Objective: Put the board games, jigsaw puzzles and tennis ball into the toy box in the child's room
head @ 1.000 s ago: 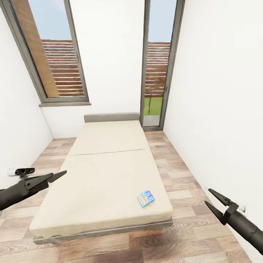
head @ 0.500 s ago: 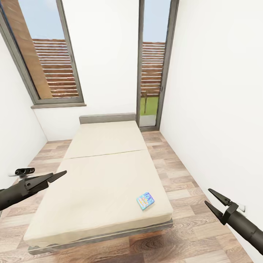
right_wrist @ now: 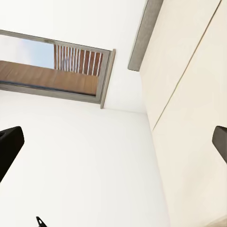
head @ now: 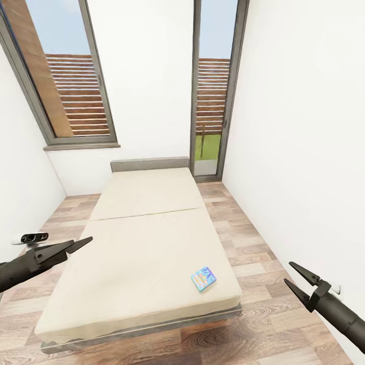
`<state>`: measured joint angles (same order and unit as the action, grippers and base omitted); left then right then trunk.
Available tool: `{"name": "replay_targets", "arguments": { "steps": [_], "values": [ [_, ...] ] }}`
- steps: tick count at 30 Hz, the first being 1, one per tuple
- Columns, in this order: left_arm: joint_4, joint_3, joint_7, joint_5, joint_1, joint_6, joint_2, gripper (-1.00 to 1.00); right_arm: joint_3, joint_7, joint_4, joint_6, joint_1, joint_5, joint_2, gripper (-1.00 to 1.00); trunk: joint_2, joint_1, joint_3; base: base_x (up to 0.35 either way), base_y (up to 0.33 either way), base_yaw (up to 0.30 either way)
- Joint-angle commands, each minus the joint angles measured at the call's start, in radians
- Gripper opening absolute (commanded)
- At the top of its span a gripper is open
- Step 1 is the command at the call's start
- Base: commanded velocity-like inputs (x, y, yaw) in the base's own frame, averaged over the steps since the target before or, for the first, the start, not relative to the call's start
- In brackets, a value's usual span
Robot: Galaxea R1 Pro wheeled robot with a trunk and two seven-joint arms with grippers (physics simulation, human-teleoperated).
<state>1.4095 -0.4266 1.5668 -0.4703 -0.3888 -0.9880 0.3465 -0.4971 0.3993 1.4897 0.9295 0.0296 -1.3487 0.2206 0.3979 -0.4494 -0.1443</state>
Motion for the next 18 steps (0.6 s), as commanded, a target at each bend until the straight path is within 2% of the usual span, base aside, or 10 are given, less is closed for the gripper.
{"name": "replay_targets", "arguments": {
  "steps": [1, 8, 18],
  "values": [
    [0.000, 0.000, 0.004, 0.001, -0.001, -0.011, 0.000, 1.00, -0.001, 0.006, 0.000, 0.005, 0.001, 0.005, 0.000, 1.00, 0.002, -0.001, -0.002, 0.000, 0.001, 0.013],
    [0.000, 0.000, 0.004, 0.001, -0.001, -0.011, 0.000, 1.00, 0.000, 0.003, 0.000, 0.005, 0.001, 0.005, 0.000, 1.00, 0.002, -0.001, -0.002, 0.000, 0.000, 0.076],
    [0.000, 0.000, 0.004, 0.001, -0.001, -0.011, 0.000, 1.00, 0.001, -0.029, 0.001, 0.006, 0.001, 0.004, 0.000, 1.00, 0.002, -0.001, -0.002, 0.058, 0.004, 0.173]
  ]
}}
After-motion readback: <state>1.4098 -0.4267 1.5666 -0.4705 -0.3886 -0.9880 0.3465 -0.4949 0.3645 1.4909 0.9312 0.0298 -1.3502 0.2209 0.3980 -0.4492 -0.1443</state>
